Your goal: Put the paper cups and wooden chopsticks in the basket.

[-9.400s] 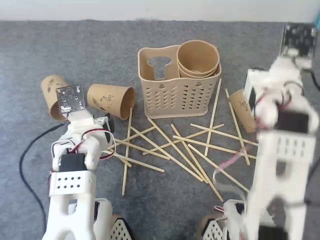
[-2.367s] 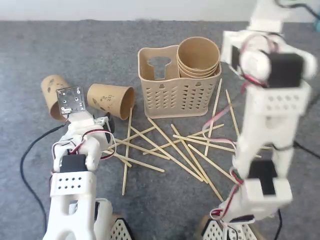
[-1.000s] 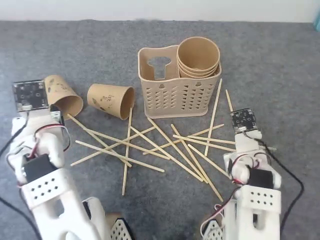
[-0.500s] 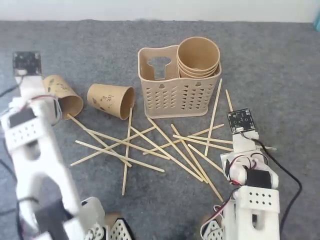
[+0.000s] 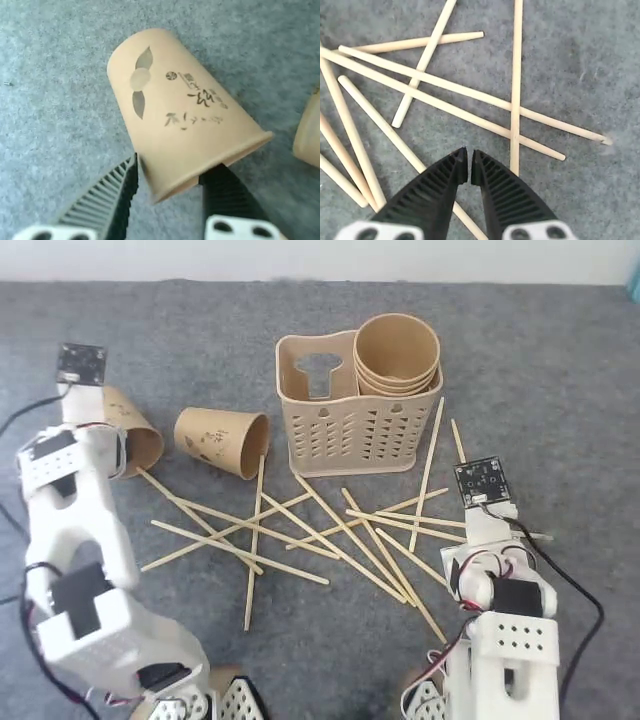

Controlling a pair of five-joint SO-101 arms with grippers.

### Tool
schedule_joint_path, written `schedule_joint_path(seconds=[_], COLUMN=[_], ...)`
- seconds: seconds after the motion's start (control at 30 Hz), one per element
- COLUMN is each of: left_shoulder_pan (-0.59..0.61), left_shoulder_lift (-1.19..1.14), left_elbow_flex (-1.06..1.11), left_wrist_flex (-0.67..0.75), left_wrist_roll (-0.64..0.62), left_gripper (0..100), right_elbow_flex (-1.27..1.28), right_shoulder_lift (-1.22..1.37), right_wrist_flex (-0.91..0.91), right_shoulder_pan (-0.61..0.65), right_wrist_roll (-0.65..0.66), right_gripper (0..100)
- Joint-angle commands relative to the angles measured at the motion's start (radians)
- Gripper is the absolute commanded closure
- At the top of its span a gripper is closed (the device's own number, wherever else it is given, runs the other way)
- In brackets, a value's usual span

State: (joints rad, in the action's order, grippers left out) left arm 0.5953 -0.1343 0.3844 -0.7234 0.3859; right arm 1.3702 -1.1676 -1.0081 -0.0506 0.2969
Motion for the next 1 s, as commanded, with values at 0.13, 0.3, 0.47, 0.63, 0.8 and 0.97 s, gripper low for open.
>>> schedule_joint_path(seconds=[0.13, 0.3, 0.47, 0.63, 0.8, 0.97], left_shoulder_pan=[-0.028, -0.035, -0.072, -0.087, -0.086, -0.086], left_shoulder_lift=[0.018, 0.130, 0.293, 0.433, 0.448, 0.302], left_elbow_flex=[-0.050, -0.050, -0.050, -0.091, -0.266, -0.501], left_wrist_flex=[0.023, -0.091, -0.230, -0.339, -0.529, -0.743], left_wrist_roll=[0.005, -0.026, -0.117, -0.236, -0.388, -0.502], left_gripper=[99, 99, 99, 99, 99, 99], right_elbow_flex=[0.003, 0.003, 0.003, 0.005, 0.005, 0.005], right_shoulder_lift=[-0.002, -0.002, -0.002, -0.002, -0.002, -0.002], right_wrist_flex=[0.044, 0.044, 0.044, 0.044, 0.044, 0.041], right_shoulder_pan=[-0.044, -0.044, -0.045, -0.045, -0.045, -0.047], right_wrist_roll=[-0.009, -0.008, -0.005, -0.003, -0.002, -0.002], right_gripper=[96.9, 96.9, 96.9, 96.9, 96.9, 96.9])
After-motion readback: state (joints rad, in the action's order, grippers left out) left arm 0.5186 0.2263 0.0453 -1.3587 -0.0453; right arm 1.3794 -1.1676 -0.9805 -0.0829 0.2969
